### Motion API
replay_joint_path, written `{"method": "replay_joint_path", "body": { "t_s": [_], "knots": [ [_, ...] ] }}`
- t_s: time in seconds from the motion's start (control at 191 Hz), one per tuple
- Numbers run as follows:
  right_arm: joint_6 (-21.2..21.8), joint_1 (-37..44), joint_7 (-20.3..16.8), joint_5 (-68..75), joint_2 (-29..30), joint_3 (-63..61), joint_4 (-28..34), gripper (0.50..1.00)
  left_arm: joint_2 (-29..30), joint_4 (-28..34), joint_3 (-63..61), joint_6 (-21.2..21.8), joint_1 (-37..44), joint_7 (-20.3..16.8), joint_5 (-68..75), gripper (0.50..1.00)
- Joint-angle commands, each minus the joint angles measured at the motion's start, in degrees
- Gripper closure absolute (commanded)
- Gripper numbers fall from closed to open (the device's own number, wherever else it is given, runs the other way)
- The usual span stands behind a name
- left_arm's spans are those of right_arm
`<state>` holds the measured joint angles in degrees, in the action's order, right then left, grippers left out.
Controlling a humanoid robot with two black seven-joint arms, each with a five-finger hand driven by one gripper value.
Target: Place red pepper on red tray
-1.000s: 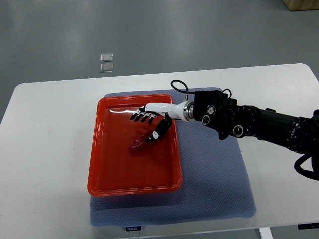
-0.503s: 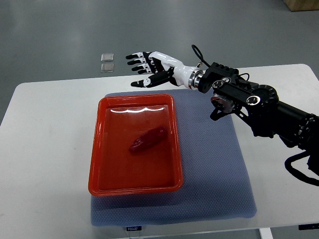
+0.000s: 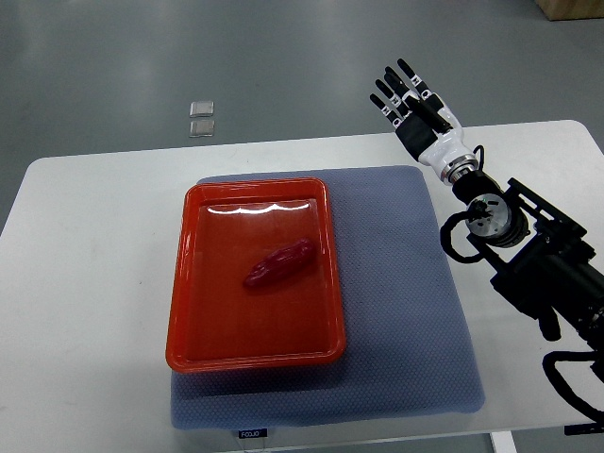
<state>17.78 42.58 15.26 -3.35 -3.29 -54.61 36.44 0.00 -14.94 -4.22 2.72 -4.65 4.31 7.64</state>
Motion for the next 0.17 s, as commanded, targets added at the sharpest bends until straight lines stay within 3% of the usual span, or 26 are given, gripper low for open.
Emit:
{"method": "replay_joint_path", "body": {
  "t_s": [0.0, 0.162],
  "knots": [
    [0.8, -0.8, 0.3, 0.5, 0.2, 0.0, -0.1, 0.585, 0.0, 0.1, 0.0, 0.0, 0.0, 0.0, 0.0, 0.500],
    [0.9, -0.9, 0.6, 0.5, 0.2, 0.0, -0.1, 0.585, 0.0, 0.0, 0.0, 0.0, 0.0, 0.0, 0.0, 0.500]
  ]
}}
